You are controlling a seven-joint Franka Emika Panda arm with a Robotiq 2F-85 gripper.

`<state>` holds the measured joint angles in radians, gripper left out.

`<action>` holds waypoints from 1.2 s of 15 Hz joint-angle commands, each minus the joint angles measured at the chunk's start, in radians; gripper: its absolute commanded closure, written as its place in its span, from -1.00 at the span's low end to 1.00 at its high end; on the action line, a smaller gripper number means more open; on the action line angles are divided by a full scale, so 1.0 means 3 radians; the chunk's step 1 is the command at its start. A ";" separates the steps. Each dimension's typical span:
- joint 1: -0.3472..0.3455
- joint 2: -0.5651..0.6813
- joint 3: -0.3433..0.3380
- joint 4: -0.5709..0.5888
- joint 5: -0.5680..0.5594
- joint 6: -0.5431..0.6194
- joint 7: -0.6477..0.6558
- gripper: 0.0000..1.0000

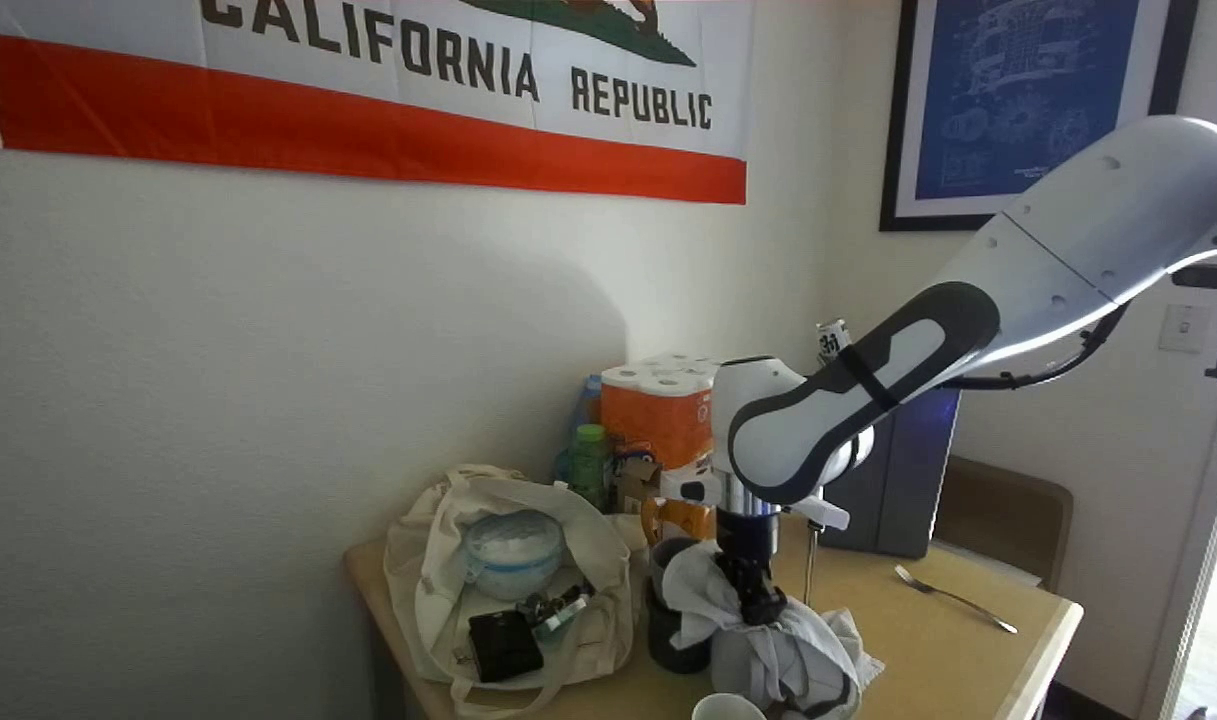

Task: Use the towel to wipe the inside of the light gray mug

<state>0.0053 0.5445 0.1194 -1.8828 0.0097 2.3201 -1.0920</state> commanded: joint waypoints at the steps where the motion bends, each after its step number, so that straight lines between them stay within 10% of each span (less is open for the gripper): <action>1: -0.0026 0.0133 0.0013 0.0035 -0.0083 0.0027 0.0063 0.94; 18: -0.0049 0.0129 -0.0004 0.0223 -0.0077 -0.0104 0.0106 0.94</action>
<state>-0.0038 0.5606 0.1190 -1.8621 0.0100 2.3157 -1.0920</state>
